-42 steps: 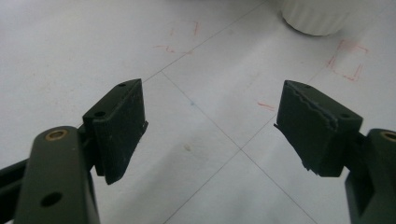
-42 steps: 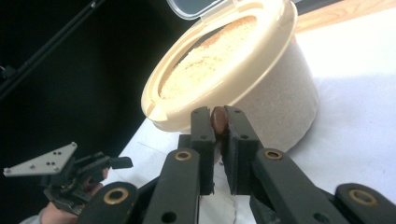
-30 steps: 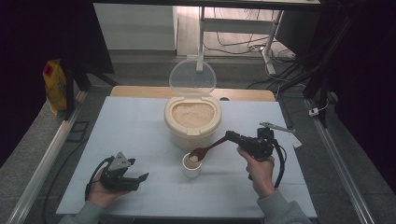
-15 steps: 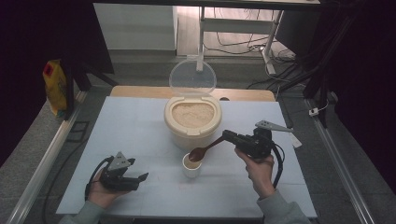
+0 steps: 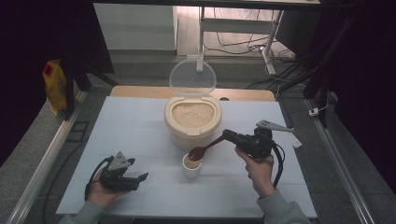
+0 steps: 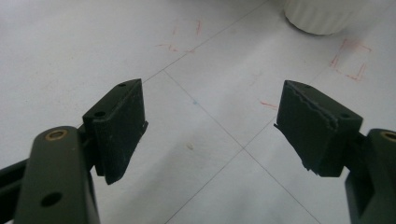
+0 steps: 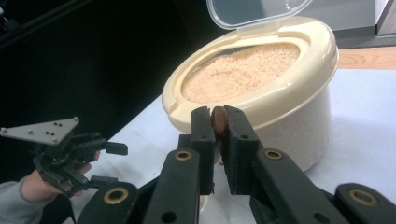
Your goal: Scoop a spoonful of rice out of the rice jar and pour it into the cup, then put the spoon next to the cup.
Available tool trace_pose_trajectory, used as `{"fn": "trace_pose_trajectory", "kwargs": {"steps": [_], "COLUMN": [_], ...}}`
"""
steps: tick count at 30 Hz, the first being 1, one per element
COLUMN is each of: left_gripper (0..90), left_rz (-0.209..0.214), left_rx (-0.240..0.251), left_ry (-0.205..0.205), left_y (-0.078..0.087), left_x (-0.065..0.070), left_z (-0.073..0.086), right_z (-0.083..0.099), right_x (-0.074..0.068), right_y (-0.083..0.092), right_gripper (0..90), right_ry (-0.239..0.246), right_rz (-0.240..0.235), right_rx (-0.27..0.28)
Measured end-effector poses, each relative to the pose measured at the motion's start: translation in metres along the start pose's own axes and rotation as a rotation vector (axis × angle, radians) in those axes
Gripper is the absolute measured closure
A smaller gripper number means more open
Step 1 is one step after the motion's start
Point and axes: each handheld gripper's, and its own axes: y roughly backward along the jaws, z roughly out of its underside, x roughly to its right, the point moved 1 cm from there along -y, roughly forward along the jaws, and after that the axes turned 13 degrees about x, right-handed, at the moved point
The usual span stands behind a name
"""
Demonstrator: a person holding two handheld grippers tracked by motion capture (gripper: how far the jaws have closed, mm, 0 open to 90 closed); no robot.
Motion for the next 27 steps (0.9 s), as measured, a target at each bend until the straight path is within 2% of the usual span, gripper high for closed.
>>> {"fn": "trace_pose_trajectory", "kwargs": {"steps": [2, 4, 10, 18, 27], "left_gripper": [23.4, 23.4, 23.4, 23.3, 23.3], "left_rz": [0.0, 0.0, -0.001, -0.004, -0.003], "left_rx": [0.0, 0.0, -0.002, -0.003, -0.004], "left_ry": [0.0, 0.0, -0.001, 0.001, 0.0], "left_y": [0.0, 0.0, 0.0, -0.001, -0.002], "left_x": [0.0, 0.0, 0.0, 0.001, 0.0], "left_z": [0.0, 0.0, 0.0, 0.0, 0.0], "right_z": [-0.001, -0.004, -0.013, -0.012, -0.002], "right_x": [0.003, 0.007, 0.018, 0.025, 0.027], "right_y": [0.002, 0.008, 0.03, 0.052, 0.057], "right_gripper": [83.1, 83.1, 83.1, 83.1, 83.1], "right_ry": [-0.022, -0.065, -0.122, -0.145, -0.157], "right_rz": [-0.005, -0.019, -0.033, -0.044, -0.059], "right_rx": [0.013, 0.029, 0.048, 0.003, -0.08]}}
